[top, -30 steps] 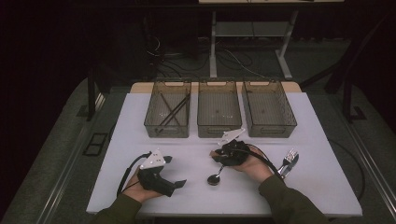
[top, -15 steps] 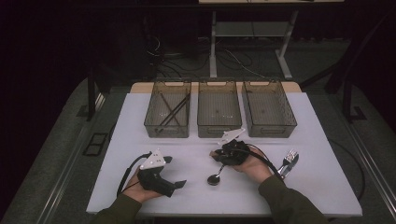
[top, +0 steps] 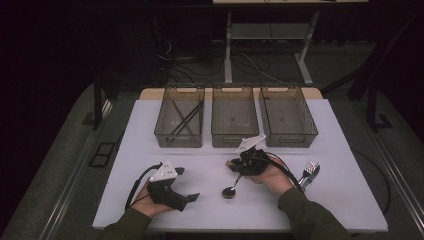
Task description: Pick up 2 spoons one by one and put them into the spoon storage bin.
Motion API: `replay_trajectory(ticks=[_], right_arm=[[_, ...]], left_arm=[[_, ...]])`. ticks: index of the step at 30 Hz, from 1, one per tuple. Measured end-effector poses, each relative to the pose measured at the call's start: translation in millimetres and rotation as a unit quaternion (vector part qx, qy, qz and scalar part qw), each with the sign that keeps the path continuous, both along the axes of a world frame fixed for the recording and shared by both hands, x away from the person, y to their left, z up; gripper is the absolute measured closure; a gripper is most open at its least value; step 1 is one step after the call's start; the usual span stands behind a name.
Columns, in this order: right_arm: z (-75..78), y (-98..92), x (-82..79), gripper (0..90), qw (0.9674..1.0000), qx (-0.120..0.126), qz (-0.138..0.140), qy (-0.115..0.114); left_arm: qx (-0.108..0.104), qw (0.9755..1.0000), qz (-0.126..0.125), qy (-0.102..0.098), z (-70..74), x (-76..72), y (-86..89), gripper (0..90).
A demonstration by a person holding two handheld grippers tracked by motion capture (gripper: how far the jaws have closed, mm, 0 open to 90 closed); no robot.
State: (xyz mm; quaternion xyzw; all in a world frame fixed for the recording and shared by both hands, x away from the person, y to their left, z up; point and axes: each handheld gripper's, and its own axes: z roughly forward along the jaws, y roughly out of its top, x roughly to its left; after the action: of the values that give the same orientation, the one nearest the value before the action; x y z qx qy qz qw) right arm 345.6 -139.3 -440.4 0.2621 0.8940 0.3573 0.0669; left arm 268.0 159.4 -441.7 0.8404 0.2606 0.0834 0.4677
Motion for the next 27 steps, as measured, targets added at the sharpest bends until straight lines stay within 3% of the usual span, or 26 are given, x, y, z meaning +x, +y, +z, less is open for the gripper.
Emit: replay_trajectory(ticks=[27], right_arm=[[29.2, -22.1, 3.5, 73.0, 0.9992, 0.037, -0.016, 0.007]], left_arm=[[0.000, 1.0000, -0.001, 0.002, -0.4, 0.1, -0.5, 0.0]])
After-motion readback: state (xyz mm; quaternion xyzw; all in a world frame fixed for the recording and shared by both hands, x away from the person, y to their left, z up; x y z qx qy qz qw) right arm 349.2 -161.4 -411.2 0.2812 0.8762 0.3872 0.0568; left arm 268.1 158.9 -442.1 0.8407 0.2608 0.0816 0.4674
